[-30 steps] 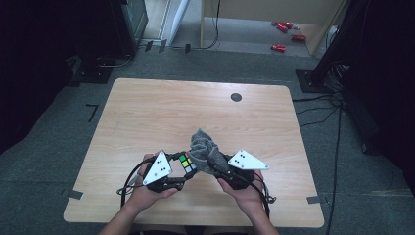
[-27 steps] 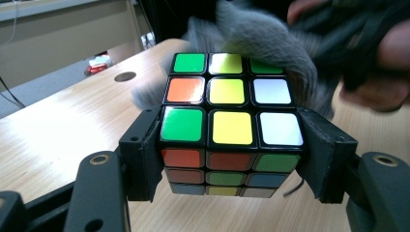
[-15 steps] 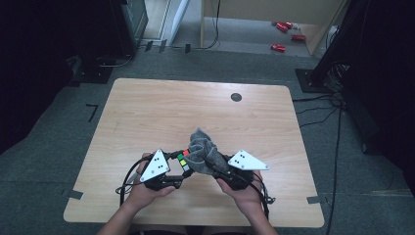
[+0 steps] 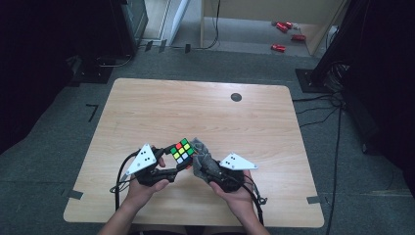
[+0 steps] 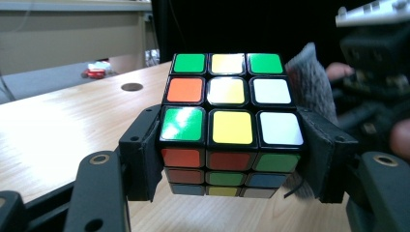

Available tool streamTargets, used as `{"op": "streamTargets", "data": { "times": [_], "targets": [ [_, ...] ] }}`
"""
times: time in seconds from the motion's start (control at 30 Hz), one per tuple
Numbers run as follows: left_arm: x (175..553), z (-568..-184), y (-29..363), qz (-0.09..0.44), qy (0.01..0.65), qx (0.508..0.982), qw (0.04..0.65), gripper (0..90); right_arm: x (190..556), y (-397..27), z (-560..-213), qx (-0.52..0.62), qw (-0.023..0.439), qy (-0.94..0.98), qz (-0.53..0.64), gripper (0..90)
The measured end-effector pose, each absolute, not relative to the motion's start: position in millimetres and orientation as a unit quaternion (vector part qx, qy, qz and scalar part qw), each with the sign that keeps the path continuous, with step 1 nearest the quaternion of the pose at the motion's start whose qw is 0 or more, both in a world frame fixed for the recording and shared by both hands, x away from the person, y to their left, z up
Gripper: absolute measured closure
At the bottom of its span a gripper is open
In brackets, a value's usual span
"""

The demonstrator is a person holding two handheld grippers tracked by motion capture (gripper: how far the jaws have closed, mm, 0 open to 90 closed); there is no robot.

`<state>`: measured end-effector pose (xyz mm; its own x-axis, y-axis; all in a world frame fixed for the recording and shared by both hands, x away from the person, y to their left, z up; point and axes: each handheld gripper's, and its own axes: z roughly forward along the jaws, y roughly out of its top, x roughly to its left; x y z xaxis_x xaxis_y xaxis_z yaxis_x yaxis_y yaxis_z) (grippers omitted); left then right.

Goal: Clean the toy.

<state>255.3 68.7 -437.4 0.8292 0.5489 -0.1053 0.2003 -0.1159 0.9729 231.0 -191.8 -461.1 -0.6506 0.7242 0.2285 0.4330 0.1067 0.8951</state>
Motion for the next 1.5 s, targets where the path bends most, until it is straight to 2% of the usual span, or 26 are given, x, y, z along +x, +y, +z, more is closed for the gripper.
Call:
{"op": "streamTargets", "data": {
  "times": [0.13,0.23,0.43,0.73,0.83,1.0,1.27,1.37,1.5],
  "targets": [
    [257.4,-435.2,72.0,0.128,0.27,0.721,0.625,34.8,224.1,-170.9,-467.0,0.359,0.107,0.756,0.537,64.0],
    [257.9,-434.1,74.5,0.13,0.275,0.718,0.627,34.7,221.2,-163.8,-468.4,0.348,0.124,0.768,0.523,64.0],
    [258.8,-432.3,76.6,0.124,0.278,0.715,0.63,34.7,225.6,-195.7,-454.6,0.429,0.183,0.69,0.553,64.3],
    [259.2,-433.4,75.1,0.12,0.276,0.719,0.626,34.7,213.3,-152.8,-470.0,0.34,0.131,0.761,0.537,63.6],
    [260.8,-433.4,78.1,0.118,0.282,0.716,0.628,34.7,214.6,-156.3,-466.8,0.343,0.152,0.761,0.53,63.6],
    [260.9,-435.0,74.9,0.112,0.278,0.721,0.625,34.7,223.7,-187.6,-458.8,0.405,0.178,0.701,0.56,63.8],
    [262.8,-434.7,78.6,0.11,0.285,0.717,0.626,34.7,212.2,-158.7,-467.3,0.32,0.147,0.751,0.558,63.6],
    [263.4,-433.8,80.6,0.104,0.287,0.711,0.633,34.7,210.5,-159.6,-462.3,0.308,0.175,0.752,0.555,63.6],
    [263.0,-433.6,79.5,0.1,0.285,0.713,0.633,34.7,216.4,-176.9,-458.0,0.354,0.202,0.72,0.562,63.8]
  ]
}}
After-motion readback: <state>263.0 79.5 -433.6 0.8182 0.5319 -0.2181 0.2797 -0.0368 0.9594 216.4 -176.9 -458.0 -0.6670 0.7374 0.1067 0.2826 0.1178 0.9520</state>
